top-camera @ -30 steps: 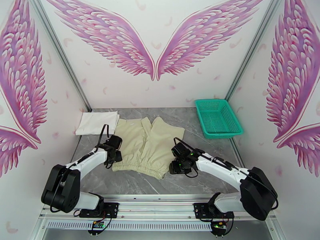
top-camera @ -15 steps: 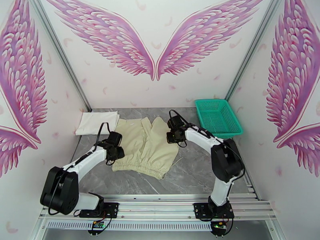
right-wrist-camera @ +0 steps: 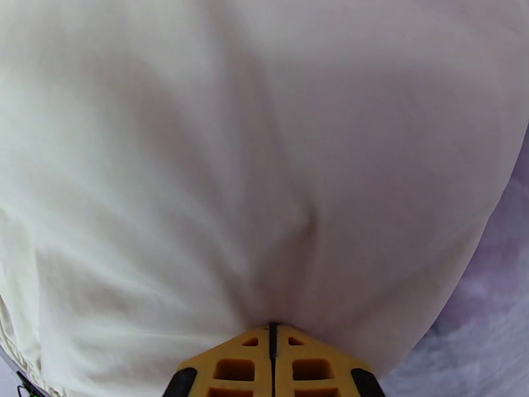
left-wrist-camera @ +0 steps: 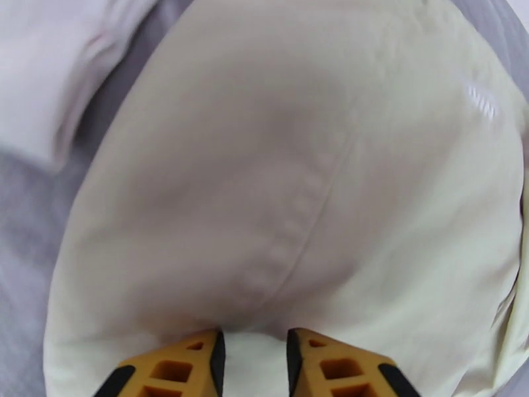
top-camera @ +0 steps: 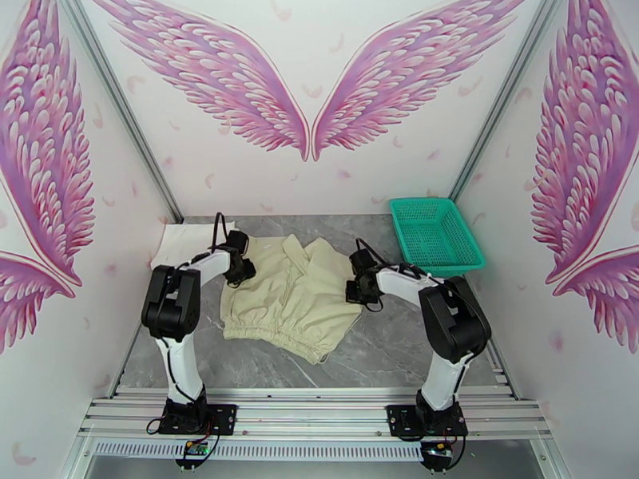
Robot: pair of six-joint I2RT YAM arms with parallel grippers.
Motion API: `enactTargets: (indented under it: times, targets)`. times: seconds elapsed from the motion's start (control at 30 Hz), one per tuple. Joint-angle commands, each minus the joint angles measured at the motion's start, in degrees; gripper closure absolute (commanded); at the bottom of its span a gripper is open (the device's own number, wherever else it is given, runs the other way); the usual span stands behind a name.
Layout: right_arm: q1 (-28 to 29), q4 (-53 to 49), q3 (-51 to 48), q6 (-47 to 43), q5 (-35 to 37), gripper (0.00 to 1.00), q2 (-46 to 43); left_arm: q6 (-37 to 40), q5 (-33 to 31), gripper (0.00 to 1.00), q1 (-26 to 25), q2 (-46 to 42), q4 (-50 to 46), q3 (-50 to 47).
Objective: Fold and stack the mixed laundry pile
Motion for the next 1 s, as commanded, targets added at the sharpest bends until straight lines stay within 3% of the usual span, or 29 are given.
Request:
enactTargets:
  times: [0.0, 0.33, 0.47, 0.57, 0.7, 0.83, 0.97]
  targets:
    - [2.50, -3.36, -7.78, 6.17, 2.76, 0.93, -5.70, 0.84, 2.54, 0.67, -0.73, 7.13, -1.83, 8.86]
    - [14.76, -6.98, -17.94, 17.57, 5.89, 0.92, -19.45, 5.23, 7.85, 0.67, -8.30, 26.26, -7.59, 37.93]
    - [14.59, -11.79, -13.43, 15.70, 9.66, 0.87, -24.46, 8.51, 9.73, 0.67, -11.22, 30.41, -9.72, 46.82]
    - [12.75, -15.29, -6.01, 10.54, 10.75, 0.81, -24.62, 11.32, 8.35, 0.64, -12.35, 28.75, -12.67, 49.93]
    - [7.86, -14.46, 2.83, 2.28, 8.74, 0.76, -19.81, 14.40, 4.36, 0.56, -12.61, 19.20, -13.45, 46.15]
    - [3.91, -13.27, 14.34, -5.37, 6.32, 0.69, -9.06, 16.26, -0.95, 0.52, -12.67, 6.72, -14.37, 37.86]
    - [3.10, -13.86, 28.75, -11.53, 8.15, 0.50, 4.91, 15.04, -2.36, 0.50, -13.42, -6.26, -10.07, 19.52]
